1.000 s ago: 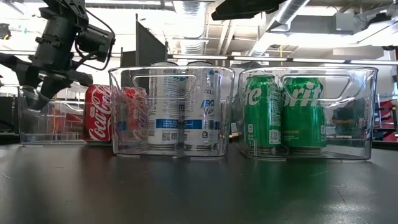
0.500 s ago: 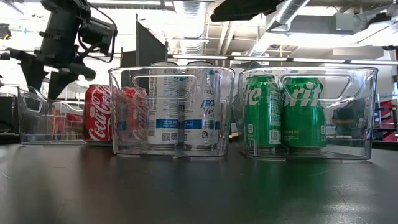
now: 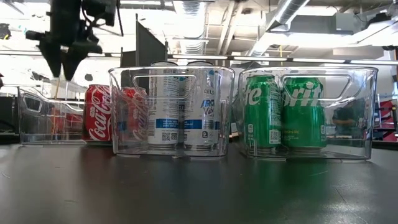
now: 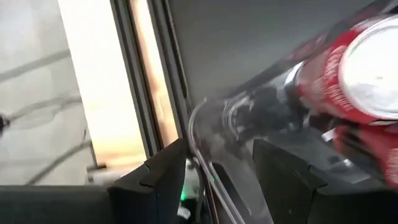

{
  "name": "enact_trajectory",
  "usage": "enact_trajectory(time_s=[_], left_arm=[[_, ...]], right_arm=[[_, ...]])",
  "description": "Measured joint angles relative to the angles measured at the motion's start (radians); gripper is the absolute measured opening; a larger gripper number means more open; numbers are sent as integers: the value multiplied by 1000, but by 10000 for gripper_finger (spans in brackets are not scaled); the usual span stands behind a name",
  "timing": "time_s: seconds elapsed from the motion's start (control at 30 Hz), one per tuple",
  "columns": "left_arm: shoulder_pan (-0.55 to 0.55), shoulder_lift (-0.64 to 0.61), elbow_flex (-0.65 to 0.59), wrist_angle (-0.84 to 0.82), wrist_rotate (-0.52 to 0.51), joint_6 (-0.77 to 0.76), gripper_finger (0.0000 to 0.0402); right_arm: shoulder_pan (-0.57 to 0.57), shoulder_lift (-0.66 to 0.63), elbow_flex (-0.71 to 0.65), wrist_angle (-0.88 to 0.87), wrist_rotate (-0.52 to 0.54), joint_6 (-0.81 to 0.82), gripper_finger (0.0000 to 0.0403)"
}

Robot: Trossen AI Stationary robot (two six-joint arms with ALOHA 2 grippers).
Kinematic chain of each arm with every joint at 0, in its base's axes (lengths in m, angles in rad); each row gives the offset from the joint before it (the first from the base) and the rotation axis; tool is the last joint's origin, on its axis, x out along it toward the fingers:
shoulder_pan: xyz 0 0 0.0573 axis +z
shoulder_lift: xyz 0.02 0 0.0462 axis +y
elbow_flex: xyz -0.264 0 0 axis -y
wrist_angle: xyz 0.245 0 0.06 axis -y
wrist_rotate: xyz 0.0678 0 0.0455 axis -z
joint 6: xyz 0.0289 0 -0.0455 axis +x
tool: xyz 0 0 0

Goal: Sort soda cans
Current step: Adjust the left transparent bin

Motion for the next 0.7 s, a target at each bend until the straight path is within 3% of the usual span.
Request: enact_trajectory(time_s=[0.3,0.7], left_arm=[[-170,-139,64,46,-224,29,183],[-414,-363,59,269,-506,113,183]], right_arm=[[-50,65,232,-108,-130,24,270],[-103,584,907,-506,-276,-100,270]])
